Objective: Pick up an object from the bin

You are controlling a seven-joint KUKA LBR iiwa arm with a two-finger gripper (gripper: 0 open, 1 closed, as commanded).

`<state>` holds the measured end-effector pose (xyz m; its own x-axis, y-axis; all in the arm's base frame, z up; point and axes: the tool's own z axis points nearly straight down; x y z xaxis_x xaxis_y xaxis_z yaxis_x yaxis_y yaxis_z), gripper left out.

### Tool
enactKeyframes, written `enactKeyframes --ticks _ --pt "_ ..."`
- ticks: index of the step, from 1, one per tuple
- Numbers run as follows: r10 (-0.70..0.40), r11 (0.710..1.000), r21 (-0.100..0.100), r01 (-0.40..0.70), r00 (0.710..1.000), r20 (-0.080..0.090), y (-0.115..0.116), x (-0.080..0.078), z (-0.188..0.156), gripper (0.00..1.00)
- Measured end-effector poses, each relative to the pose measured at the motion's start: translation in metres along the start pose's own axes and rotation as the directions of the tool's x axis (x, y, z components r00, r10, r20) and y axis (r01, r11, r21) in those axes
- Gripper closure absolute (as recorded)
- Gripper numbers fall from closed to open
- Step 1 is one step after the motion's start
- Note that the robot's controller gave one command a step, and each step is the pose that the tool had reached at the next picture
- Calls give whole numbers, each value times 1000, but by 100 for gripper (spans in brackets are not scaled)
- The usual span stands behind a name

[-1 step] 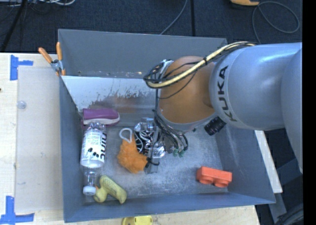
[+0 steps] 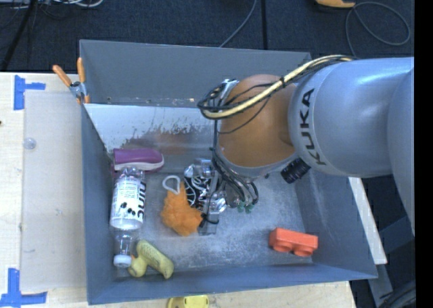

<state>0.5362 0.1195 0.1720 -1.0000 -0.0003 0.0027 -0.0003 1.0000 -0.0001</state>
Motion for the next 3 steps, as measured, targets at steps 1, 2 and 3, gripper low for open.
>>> enactKeyframes --ticks 1,2,3 --pt "-10 1000 1 10 1000 -9 1 14 -74 100" --pt "-8 1000 1 8 1000 -9 1 14 -74 100" --pt "-6 1000 1 6 1000 -9 1 14 -74 100"
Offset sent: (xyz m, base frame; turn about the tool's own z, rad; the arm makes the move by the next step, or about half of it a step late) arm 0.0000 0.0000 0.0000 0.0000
